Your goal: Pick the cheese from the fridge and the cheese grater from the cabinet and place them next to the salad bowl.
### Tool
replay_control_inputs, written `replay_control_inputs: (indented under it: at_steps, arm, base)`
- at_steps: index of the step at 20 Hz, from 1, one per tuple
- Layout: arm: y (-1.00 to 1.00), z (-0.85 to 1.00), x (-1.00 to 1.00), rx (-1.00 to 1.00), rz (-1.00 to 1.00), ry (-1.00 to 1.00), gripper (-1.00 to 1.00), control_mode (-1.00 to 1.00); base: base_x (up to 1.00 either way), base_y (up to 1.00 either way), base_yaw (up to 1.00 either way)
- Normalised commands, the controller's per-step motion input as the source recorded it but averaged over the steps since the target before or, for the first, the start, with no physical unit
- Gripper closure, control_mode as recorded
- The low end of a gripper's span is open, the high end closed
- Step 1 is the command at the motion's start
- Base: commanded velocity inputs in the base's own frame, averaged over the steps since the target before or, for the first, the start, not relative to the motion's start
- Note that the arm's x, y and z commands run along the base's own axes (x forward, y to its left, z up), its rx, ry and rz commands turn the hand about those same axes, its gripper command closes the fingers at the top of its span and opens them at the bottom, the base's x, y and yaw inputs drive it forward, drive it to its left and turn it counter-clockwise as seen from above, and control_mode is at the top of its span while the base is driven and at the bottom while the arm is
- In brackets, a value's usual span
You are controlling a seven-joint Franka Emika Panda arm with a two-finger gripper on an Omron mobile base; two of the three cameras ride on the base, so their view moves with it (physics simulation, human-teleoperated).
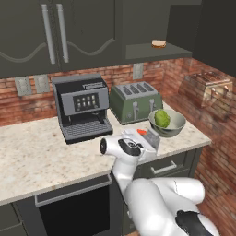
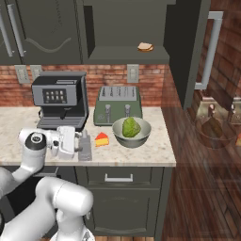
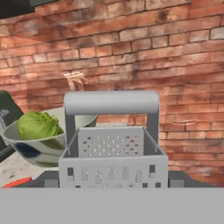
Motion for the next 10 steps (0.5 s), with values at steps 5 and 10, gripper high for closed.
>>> replay_control_inputs:
  at_steps: [5,10]
  arm:
    - [0.02,0.0,0.31,0.0,0.0,0.03,1.0,-1.0]
    - [0.0,-0.16,0.15,0.0,0.0,0.0,1.0,-1.0]
  base:
    - [0.0,0.0,0.0]
    - [0.0,0.0,0.0]
